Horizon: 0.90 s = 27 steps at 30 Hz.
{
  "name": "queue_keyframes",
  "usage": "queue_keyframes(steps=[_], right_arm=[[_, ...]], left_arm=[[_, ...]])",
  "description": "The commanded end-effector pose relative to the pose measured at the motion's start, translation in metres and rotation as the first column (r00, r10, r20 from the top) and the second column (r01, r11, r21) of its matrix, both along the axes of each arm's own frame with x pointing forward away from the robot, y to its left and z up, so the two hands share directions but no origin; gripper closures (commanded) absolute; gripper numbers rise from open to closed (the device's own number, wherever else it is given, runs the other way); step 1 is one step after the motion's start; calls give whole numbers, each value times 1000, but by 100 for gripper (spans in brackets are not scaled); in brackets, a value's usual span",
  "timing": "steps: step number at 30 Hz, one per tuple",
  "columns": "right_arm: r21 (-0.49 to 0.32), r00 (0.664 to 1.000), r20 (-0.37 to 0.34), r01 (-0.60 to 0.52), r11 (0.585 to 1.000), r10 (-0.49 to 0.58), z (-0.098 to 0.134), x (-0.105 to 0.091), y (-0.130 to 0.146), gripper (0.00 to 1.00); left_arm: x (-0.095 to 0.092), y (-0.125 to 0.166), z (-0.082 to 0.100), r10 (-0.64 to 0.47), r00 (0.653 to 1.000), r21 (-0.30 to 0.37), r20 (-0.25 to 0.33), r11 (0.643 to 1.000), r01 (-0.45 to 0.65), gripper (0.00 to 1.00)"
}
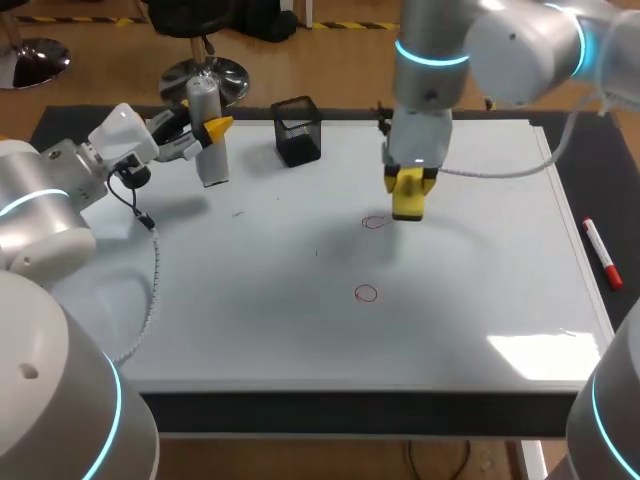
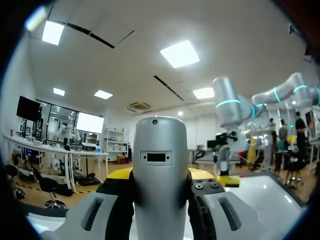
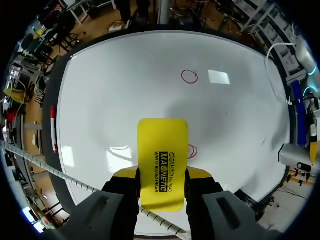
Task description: Pick up the inspection probe, press it on each red-marked spot on the whiteboard one by one, put down the probe, pick up the eraser, and wipe off all the red marks.
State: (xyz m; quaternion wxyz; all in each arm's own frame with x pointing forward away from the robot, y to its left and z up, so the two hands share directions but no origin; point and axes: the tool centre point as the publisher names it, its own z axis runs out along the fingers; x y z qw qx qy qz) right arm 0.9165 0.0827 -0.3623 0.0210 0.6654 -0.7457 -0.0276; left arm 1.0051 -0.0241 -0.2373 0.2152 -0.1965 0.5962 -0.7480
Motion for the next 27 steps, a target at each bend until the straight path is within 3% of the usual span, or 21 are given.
queue_keyframes(steps=[1, 7, 12, 27], right_arm=[[-11, 1000, 3, -8, 1000, 8, -2, -3, 14, 100], [1, 1000, 8, -22, 1000, 22, -5, -6, 28, 100], [1, 996, 54, -67, 998, 67, -14, -7, 38, 100], [27, 988, 30, -152, 988, 151, -52, -2, 66, 100]], left_arm=[[0, -1, 0, 3, 1000, -2, 2, 1000, -3, 100], [0, -1, 0, 3, 1000, -2, 2, 1000, -3, 100], [0, -1, 0, 3, 1000, -2, 2, 1000, -3, 100], [0, -1, 0, 3, 1000, -2, 2, 1000, -3, 100]])
